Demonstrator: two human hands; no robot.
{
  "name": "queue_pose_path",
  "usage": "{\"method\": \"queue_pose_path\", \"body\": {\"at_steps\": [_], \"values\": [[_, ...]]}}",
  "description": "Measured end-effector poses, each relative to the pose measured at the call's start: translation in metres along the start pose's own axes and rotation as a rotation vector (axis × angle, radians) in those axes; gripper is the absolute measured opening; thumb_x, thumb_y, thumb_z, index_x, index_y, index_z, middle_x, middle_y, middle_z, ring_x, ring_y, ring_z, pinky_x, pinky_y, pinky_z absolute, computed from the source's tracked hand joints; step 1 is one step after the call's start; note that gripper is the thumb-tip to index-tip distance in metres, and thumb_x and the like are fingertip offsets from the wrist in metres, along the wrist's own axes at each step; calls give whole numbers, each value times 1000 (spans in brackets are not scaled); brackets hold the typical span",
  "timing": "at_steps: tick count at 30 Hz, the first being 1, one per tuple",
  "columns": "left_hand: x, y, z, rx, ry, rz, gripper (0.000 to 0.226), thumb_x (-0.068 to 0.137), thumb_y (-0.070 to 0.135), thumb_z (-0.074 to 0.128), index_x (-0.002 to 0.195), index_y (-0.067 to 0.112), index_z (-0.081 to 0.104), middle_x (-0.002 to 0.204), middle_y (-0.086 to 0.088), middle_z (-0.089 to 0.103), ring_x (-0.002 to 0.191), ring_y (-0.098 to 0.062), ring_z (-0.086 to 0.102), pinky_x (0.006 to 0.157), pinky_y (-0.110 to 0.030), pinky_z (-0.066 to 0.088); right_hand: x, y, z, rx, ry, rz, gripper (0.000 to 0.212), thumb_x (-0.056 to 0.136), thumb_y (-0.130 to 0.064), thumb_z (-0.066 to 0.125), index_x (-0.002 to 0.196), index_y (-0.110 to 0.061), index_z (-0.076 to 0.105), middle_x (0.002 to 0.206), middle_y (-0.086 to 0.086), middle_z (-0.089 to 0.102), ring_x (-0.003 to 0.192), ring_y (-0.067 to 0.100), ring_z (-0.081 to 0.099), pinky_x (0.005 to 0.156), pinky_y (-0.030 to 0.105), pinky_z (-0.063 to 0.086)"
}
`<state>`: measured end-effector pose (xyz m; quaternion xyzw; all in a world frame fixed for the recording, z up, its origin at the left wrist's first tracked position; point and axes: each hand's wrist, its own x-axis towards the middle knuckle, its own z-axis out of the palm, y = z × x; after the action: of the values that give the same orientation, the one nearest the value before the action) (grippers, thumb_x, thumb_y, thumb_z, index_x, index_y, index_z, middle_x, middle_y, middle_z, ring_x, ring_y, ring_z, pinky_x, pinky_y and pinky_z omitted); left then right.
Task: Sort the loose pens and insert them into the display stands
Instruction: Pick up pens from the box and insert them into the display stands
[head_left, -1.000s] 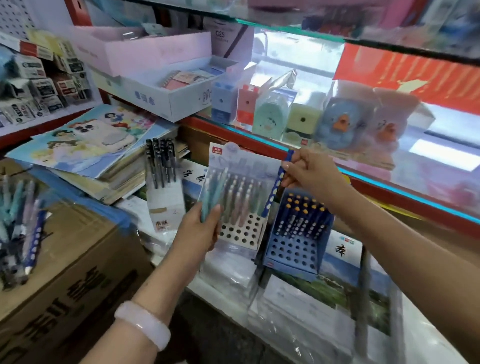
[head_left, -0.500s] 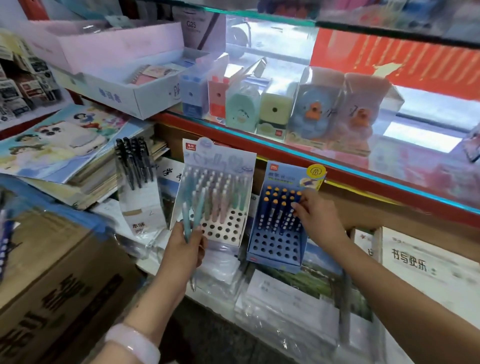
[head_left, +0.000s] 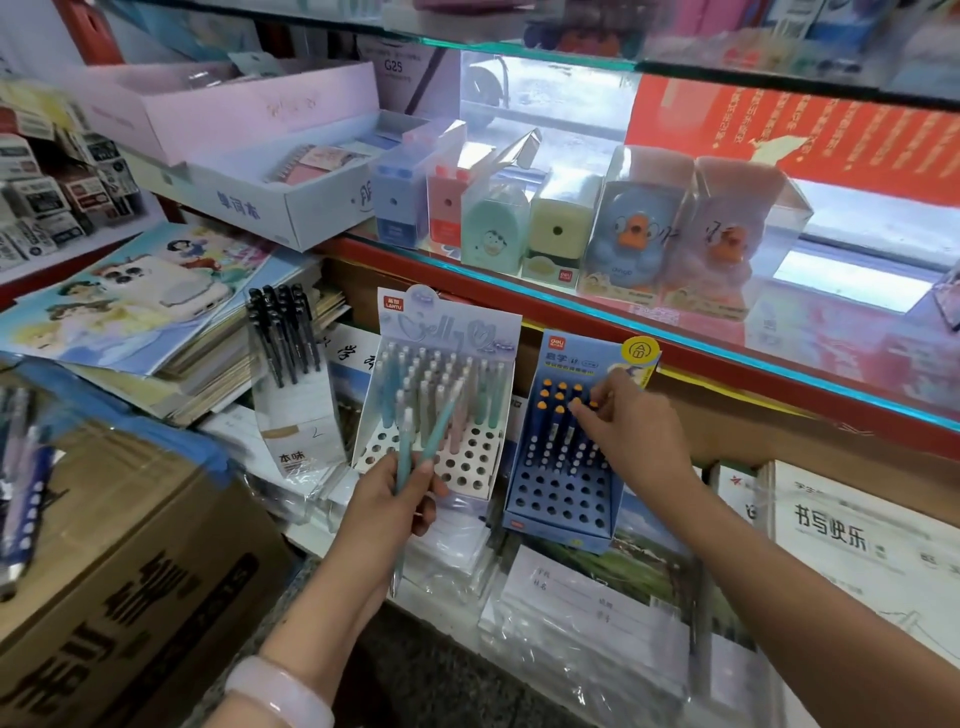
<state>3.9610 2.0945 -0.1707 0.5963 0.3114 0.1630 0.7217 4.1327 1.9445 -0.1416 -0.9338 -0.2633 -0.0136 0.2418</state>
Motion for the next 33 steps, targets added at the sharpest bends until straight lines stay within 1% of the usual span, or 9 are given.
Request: {"method": "queue_pose_path", "body": {"at_steps": [4,6,12,14,16,20,25,30,33], "values": [[-4,1,-1,-10,-33,-4,13,95,10,47,90,8,59,62,1,62,45,-6,47,44,-17,38,-4,-50,5,540,-301,4,18,93,-30,54,98,-15,61,77,0,69,70,15,66,69,29,57],[-6,3,-2,-5,-47,5,12,95,9,47,90,8,59,60,2,62,44,-5,47,43,-15,37,-6,-68,12,750,-429,32,12,94,-25,53,92,-16,61,77,3,69,68,13,66,70,24,58],[-6,3,-10,11,-37,18,14,95,14,48,92,13,62,67,2,67,54,-7,55,50,-17,43,-5,-84,15,907,-428,28,17,94,-14,52,85,-2,59,72,13,66,57,15,63,60,19,56],[-5,2,-13,-20,-15,4,15,96,18,47,97,14,61,76,-2,68,63,-12,58,54,-20,47,3,-81,8,882,-334,-4,17,94,-13,52,85,-2,59,71,10,67,61,17,65,63,22,57],[-4,1,-15,-29,18,-14,18,97,20,44,101,13,60,82,-6,65,65,-15,57,54,-22,47,18,-74,1,731,-137,-46,14,94,-15,53,91,-3,61,77,9,68,70,19,67,73,30,58],[-2,1,-18,19,50,-20,18,98,20,43,105,15,59,71,-5,57,45,-10,40,42,-18,32,38,-62,-2,459,95,-138,12,93,-20,55,94,-11,62,82,5,69,75,16,65,76,33,55],[1,2,-19,42,101,-43,11,97,20,47,100,17,56,67,-4,54,45,-11,34,40,-18,27,44,-62,29,185,106,-286,19,95,-18,52,102,-2,59,87,13,69,77,29,62,71,39,50],[3,3,-20,40,134,-66,8,97,20,47,96,16,54,69,-5,54,46,-12,33,42,-20,26,50,-59,50,138,49,-290,20,96,-18,50,102,0,57,87,18,67,76,32,62,68,43,51],[4,3,-20,35,140,-81,10,97,20,45,93,16,53,70,-5,54,47,-12,33,43,-21,27,52,-56,59,87,-11,-269,21,96,-20,50,101,-1,57,90,18,66,80,31,61,68,38,50]]}}
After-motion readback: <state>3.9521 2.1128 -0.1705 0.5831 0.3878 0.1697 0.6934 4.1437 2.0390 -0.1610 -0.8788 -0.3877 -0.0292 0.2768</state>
